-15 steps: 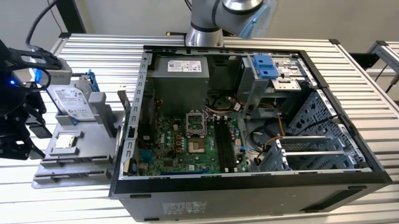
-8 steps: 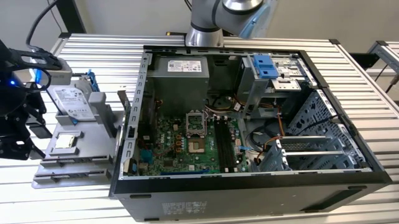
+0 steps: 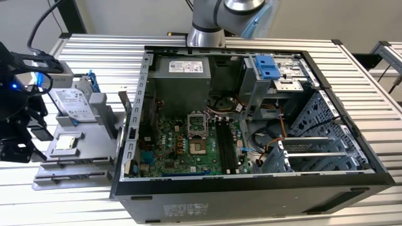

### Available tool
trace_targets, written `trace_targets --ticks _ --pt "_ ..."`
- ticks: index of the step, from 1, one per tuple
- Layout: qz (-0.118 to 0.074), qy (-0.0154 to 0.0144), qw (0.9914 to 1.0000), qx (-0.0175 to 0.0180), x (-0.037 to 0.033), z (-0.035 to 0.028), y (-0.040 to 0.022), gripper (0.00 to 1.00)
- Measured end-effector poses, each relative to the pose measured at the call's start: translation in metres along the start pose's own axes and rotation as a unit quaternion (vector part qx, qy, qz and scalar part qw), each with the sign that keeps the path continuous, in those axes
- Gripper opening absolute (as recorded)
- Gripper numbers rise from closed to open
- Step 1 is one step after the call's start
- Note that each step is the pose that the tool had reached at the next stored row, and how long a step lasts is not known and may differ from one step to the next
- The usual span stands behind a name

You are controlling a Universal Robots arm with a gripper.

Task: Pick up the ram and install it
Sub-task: 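Pick up the ram and move it above insertion slot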

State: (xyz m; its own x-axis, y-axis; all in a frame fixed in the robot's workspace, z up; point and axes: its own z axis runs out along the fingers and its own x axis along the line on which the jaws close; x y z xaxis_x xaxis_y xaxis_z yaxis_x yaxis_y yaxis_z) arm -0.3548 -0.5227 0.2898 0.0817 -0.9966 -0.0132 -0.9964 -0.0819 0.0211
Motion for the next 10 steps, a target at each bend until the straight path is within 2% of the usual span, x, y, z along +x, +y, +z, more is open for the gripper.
trace_targets --ticks 7,10 --pt "0.0 0.001 1.0 -0.0003 0.0001 0.0125 0.0001 1.0" --pt "0.001 0.0008 1.0 -0.0023 0.0 0.0172 0.0009 1.0"
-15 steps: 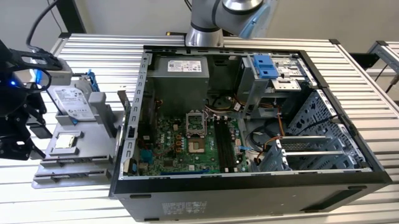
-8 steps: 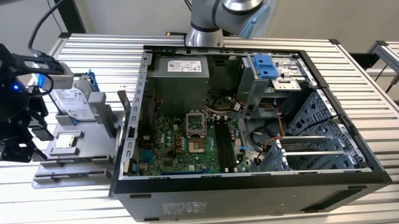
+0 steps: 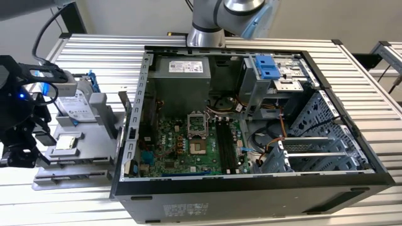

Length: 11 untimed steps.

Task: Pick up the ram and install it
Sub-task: 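Pick up the ram and move it above insertion slot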

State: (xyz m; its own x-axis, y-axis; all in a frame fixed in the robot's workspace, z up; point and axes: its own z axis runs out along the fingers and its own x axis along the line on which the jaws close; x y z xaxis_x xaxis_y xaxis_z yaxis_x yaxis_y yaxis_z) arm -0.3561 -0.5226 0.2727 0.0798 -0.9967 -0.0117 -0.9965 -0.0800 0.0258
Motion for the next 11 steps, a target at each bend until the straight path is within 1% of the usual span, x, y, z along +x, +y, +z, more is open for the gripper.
trace_targets --ticks 2,4,7,11 --pt "0.001 0.0 1.0 -0.0007 0.0 0.0034 0.0008 1.0" --pt "0.002 0.0 1.0 -0.0007 0.0005 0.0071 0.0014 1.0" --pt "0.01 -0.0003 0.99995 -0.0005 0.0021 0.0124 0.0015 1.0" --pt "0.02 -0.0005 0.9998 -0.0004 0.0093 0.0179 0.0019 1.0"
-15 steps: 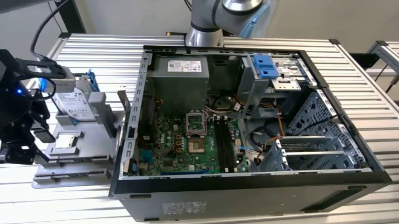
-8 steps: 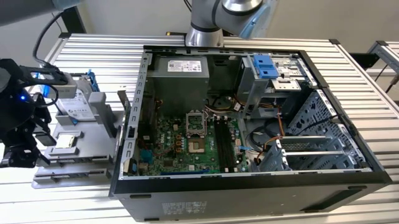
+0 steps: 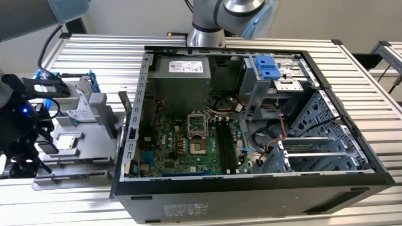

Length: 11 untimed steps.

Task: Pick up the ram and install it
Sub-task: 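Pick up the ram and move it above insertion slot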

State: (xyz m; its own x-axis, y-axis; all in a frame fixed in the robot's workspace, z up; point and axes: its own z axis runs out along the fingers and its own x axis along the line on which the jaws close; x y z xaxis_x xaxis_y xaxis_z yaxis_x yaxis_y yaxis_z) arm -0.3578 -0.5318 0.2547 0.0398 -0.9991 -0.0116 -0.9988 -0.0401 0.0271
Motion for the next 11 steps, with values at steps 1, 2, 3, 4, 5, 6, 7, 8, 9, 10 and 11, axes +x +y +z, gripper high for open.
trace_targets --ticks 1,2,3,4,5,6,7,8,9,10,11 --pt "0.002 0.0 1.0 0.0 0.0024 0.0014 0.0001 1.0" --pt "0.003 -0.0001 1.0 0.0 0.0037 0.0032 0.0 1.0" --pt "0.003 -0.0002 1.0 0.0001 0.0041 0.0052 0.0 1.0" --pt "0.003 -0.0001 1.0 0.0001 0.0044 0.0068 0.0 1.0" --pt "0.003 -0.0001 1.0 0.0 0.0047 0.0086 0.0 1.0" --pt "0.003 -0.0001 1.0 0.0 0.0048 0.0104 -0.0001 1.0" --pt "0.003 -0.0001 1.0 0.0 0.0049 0.0124 -0.0002 1.0" --pt "0.003 -0.0001 1.0 0.0001 0.0049 0.0141 -0.0003 1.0" --pt "0.003 -0.0001 1.0 0.0001 0.005 0.016 -0.0004 1.0" --pt "0.003 -0.0001 1.0 0.0001 0.005 0.0178 -0.0005 1.0" --pt "0.003 -0.0001 1.0 0.0 0.0051 0.0196 -0.0007 1.0"
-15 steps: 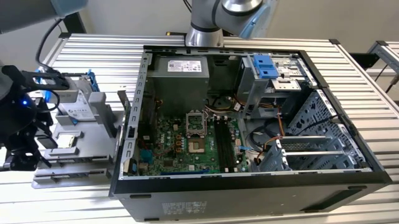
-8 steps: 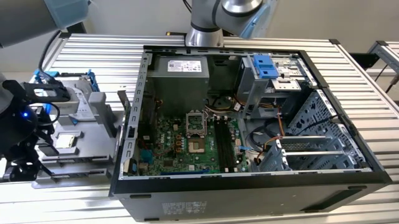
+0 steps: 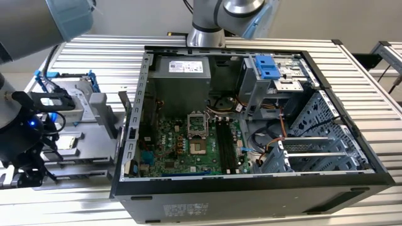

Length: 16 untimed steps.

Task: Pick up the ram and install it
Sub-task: 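Pick up the ram and move it above insertion slot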

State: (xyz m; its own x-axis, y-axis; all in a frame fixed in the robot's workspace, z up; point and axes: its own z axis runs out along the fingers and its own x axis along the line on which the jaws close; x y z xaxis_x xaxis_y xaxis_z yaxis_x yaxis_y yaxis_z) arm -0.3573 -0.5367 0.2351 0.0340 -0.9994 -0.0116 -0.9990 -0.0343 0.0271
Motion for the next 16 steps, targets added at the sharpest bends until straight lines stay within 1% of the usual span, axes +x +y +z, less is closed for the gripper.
trace_targets --ticks 9,16 --pt "0.0 0.0 1.0 0.0 0.0004 0.0162 -0.0056 1.0" --pt "0.0 0.0 1.0 0.0 0.0003 0.0253 -0.0066 1.0"
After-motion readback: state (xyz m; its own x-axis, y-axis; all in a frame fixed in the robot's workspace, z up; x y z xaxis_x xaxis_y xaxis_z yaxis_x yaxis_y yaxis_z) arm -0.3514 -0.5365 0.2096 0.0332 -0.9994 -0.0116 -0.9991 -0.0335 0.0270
